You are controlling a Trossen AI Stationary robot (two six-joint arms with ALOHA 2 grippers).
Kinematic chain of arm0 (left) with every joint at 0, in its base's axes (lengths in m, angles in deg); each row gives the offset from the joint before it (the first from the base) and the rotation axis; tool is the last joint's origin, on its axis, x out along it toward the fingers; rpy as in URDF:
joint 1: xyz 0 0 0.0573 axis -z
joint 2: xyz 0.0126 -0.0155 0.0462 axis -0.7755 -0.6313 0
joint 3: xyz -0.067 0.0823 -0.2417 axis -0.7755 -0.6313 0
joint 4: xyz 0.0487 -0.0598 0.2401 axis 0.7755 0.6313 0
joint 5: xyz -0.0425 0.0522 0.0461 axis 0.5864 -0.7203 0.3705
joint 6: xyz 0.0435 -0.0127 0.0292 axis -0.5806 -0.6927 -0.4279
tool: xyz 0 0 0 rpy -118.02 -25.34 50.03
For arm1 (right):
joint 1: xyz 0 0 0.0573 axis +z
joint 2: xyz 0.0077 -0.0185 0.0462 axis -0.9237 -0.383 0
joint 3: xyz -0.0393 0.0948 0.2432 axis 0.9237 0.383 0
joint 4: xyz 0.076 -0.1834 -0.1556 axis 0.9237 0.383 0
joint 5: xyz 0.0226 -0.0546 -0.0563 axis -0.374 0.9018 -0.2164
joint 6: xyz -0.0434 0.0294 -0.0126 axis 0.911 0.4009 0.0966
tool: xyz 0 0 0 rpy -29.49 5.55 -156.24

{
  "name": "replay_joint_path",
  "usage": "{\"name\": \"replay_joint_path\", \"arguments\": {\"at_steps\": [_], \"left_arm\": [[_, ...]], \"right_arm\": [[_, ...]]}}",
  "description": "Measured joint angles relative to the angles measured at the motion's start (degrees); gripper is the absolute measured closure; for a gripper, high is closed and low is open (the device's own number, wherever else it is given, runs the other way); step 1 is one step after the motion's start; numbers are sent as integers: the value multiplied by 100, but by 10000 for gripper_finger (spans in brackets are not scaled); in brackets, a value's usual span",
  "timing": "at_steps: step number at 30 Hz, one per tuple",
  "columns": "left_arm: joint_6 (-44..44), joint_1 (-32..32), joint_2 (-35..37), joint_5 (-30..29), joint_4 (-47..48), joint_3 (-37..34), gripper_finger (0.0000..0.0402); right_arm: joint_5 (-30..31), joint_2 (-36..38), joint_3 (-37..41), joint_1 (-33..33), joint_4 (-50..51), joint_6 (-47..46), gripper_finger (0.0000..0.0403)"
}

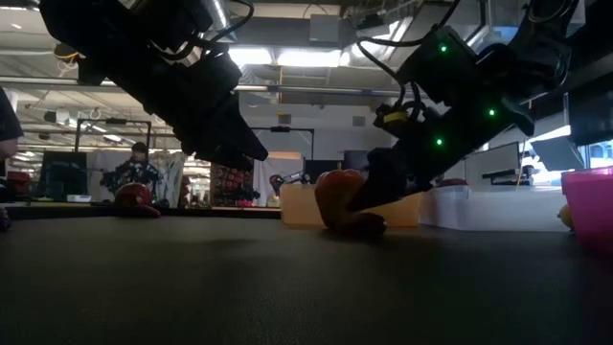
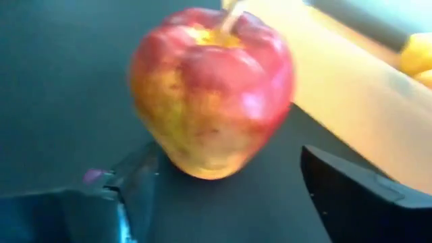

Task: Sort produce into baskets
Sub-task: Put the red apple into the white bin

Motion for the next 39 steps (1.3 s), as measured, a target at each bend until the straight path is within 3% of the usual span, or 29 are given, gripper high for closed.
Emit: {"name": "replay_joint_path", "arguments": {"at_steps": [5,9,19,27,39], "left_arm": [[0,0,0,-7,3,0,38],[-2,0,0,-7,4,-4,38],[17,0,0,-7,9,-4,38],[22,-4,0,-5,11,-4,38],[63,-7,0,-5,15,-4,38]], "right_arm": [[78,370,-90,170,401,359,28],[93,937,-303,250,1174,470,6],[1,1373,-557,266,1332,468,17],[-854,1330,-566,-94,1164,467,6],[-1132,1255,-833,-454,1199,790,5]]}}
